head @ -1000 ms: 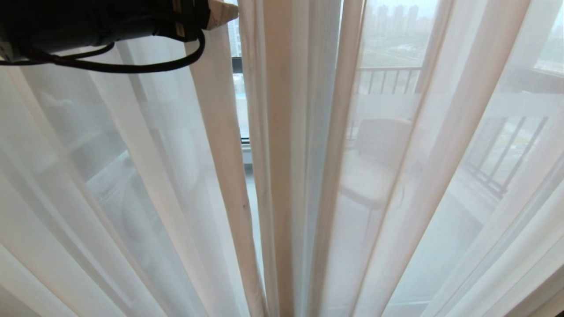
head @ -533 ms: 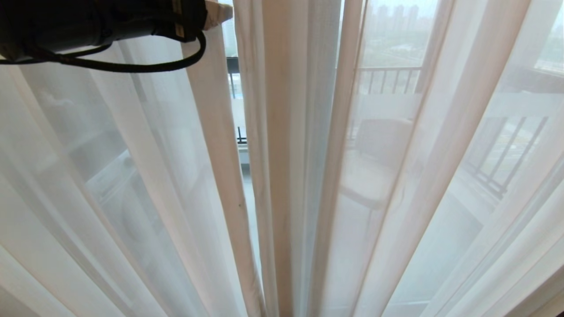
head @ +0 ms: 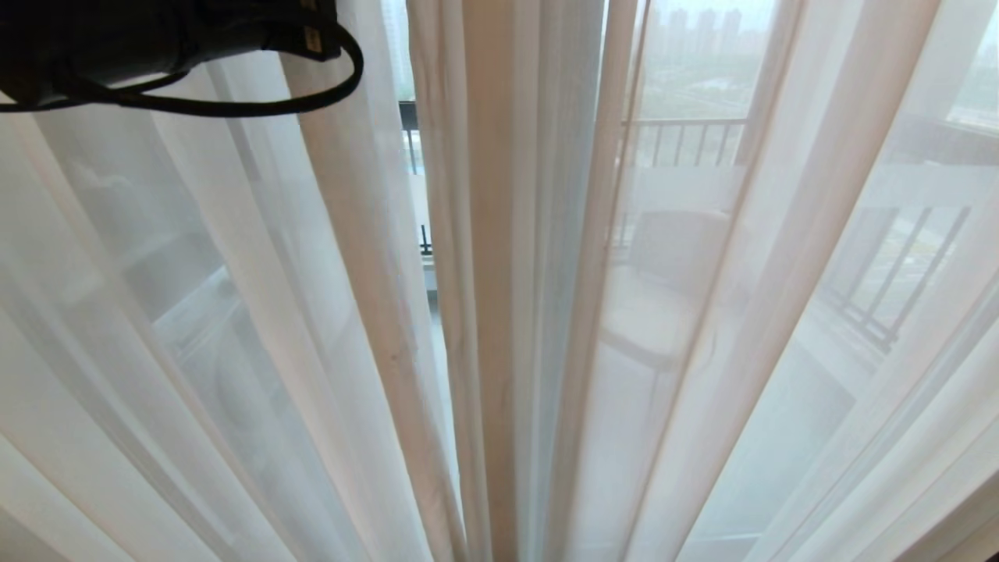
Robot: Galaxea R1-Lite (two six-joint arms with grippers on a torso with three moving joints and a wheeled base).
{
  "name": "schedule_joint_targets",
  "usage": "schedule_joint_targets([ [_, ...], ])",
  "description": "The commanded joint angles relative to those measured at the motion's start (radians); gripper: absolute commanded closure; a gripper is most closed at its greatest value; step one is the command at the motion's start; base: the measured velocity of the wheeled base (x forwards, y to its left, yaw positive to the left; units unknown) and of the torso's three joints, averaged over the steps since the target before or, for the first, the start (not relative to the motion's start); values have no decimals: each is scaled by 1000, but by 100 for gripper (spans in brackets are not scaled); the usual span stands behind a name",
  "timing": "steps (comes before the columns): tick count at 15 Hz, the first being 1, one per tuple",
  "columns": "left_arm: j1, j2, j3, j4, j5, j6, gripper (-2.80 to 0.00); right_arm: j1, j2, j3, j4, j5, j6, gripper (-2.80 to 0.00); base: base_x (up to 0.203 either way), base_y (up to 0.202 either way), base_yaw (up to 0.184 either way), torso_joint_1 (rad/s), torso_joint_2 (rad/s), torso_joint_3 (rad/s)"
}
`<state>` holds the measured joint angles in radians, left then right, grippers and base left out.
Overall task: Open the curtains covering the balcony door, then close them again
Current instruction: Pull the inner curtains open on both sides
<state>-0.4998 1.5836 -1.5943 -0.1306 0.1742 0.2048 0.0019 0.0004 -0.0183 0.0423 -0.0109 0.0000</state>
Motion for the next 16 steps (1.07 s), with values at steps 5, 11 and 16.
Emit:
schedule_joint_targets([
  [5,3,3,4,-1,136,1,0,1,0,0,1,0,0,0,0,0,0,0,0,0],
  [11,97,-14,1,-4,161,0,0,1,0,0,1,0,0,0,0,0,0,0,0,0],
  [16,263,-49,12,-3,161,-6,0,0,0,0,1,0,0,0,0,0,0,0,0,0],
])
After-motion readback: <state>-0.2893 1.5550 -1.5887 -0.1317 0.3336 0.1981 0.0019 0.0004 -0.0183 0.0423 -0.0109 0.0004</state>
